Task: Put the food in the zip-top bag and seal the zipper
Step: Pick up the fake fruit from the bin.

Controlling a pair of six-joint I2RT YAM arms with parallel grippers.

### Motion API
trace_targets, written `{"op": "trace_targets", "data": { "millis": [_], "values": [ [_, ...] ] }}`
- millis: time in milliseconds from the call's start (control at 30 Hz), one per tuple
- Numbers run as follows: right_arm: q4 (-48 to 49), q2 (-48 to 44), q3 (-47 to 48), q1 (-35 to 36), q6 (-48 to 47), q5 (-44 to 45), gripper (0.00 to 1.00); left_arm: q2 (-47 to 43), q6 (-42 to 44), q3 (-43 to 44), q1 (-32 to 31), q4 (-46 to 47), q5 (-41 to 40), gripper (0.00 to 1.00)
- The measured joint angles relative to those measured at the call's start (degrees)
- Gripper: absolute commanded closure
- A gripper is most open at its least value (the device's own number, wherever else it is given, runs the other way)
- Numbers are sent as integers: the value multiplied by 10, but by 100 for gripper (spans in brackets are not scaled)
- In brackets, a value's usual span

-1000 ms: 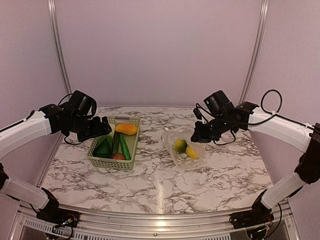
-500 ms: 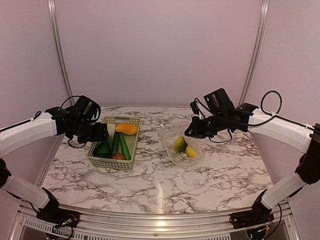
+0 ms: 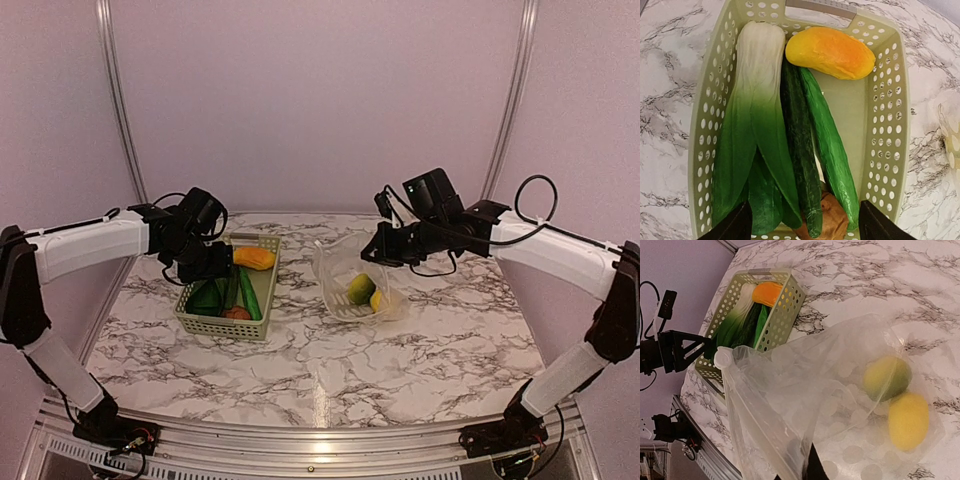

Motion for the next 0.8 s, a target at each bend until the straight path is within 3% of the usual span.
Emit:
{"op": "trace_targets", "data": {
  "millis": [100, 333, 800],
  "values": [
    [4, 2, 0, 0, 3, 0, 98, 35, -5, 40, 0, 5, 25, 36],
    [8, 23, 6, 0, 4, -5, 98, 108, -21, 102, 0, 12, 65, 39],
    [8, 28, 9, 0, 4, -10, 97, 204, -130, 200, 5, 43, 39, 31]
  ]
}}
